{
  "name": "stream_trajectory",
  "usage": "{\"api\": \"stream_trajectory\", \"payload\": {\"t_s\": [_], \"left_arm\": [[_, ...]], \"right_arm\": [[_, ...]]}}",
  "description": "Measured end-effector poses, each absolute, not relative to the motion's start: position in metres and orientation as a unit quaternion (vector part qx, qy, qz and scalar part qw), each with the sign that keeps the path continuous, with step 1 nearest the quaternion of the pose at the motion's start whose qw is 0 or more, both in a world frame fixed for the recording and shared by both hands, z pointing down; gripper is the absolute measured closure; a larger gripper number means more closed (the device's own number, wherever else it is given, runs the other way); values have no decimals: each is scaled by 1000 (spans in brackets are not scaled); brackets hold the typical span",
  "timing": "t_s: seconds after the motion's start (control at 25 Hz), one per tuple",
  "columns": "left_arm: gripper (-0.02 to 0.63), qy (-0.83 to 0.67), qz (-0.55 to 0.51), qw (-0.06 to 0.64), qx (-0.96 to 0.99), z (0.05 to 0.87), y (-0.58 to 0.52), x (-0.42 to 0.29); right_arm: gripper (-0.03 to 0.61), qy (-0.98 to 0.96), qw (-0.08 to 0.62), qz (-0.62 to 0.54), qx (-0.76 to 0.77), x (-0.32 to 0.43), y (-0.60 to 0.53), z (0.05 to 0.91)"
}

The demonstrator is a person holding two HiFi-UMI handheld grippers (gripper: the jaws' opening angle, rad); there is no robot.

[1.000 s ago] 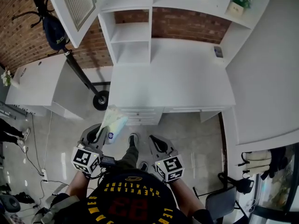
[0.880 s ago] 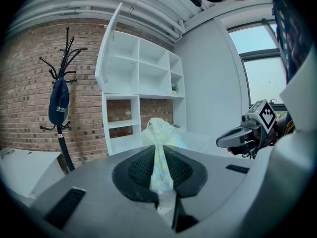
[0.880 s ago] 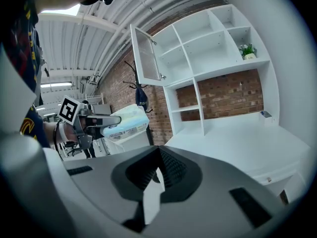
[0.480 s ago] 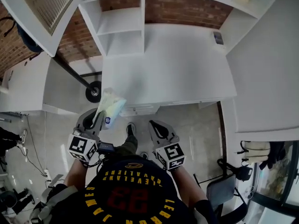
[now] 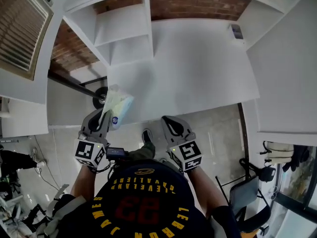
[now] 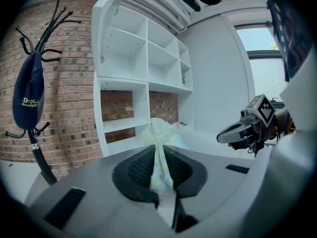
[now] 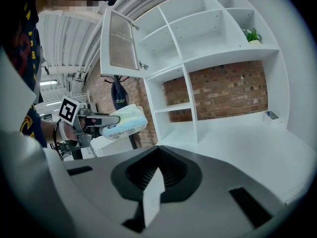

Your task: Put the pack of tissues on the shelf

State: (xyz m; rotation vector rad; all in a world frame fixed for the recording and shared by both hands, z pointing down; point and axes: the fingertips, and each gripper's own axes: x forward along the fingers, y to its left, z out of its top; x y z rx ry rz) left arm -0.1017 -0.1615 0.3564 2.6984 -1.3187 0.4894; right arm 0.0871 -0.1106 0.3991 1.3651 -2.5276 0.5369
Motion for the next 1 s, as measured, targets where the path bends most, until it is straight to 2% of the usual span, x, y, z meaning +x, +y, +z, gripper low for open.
{"api": "stream_trajectory", "payload": {"t_s": [0.52, 1.0], "left_arm": [[580, -412, 173, 41, 894, 359, -203, -118], [581, -453, 203, 20, 868, 393, -252, -99]], "right_arm": [[586, -858, 102, 169, 474, 69, -168, 374], [586, -883, 94, 184, 422, 82, -227, 407]]}}
